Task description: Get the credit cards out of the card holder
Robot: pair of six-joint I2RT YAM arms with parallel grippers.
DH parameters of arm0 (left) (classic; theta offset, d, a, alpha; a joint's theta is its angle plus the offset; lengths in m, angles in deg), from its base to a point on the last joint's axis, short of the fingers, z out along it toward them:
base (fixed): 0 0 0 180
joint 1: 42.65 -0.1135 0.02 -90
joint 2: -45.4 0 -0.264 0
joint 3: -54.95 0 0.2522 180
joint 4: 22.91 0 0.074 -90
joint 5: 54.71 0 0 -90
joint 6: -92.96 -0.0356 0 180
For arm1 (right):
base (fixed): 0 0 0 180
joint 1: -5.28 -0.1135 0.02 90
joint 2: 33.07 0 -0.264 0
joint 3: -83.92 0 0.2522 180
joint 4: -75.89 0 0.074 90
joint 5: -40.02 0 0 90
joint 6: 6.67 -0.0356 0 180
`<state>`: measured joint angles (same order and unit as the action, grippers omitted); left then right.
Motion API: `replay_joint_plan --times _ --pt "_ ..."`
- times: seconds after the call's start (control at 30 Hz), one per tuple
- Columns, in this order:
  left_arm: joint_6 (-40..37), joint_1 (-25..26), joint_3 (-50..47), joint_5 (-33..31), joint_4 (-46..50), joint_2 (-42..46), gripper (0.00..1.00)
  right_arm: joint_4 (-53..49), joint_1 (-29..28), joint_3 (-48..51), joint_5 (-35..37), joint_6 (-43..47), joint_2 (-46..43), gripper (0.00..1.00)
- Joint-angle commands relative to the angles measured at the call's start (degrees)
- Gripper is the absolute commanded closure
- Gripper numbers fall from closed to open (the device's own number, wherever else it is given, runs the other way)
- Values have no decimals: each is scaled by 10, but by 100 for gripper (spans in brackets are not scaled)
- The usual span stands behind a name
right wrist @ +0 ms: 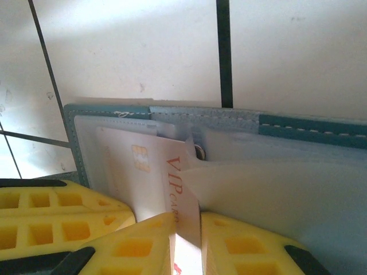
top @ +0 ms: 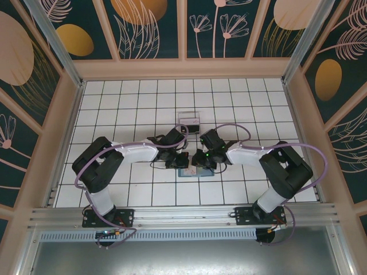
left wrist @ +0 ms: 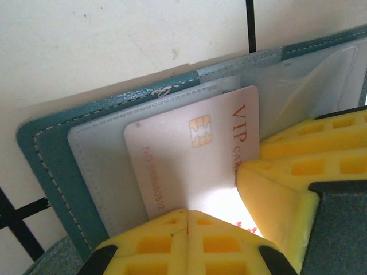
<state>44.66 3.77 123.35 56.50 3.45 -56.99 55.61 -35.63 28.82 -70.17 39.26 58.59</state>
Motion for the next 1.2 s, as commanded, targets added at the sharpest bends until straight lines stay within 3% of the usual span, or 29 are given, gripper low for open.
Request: replay_joint_plan --times 0.0,0.33,0.67,1.17 --pt "5 1 -19 -3 15 -16 100 25 3 23 -22 -12 8 80" --pt "4 2 -16 -15 20 -2 98 41 11 41 -29 -17 -6 93" --pt "-3 1 -6 -73 56 29 94 5 22 41 -8 -11 -47 96" --pt "-10 1 -10 -71 59 20 94 -57 47 38 18 9 -103 98"
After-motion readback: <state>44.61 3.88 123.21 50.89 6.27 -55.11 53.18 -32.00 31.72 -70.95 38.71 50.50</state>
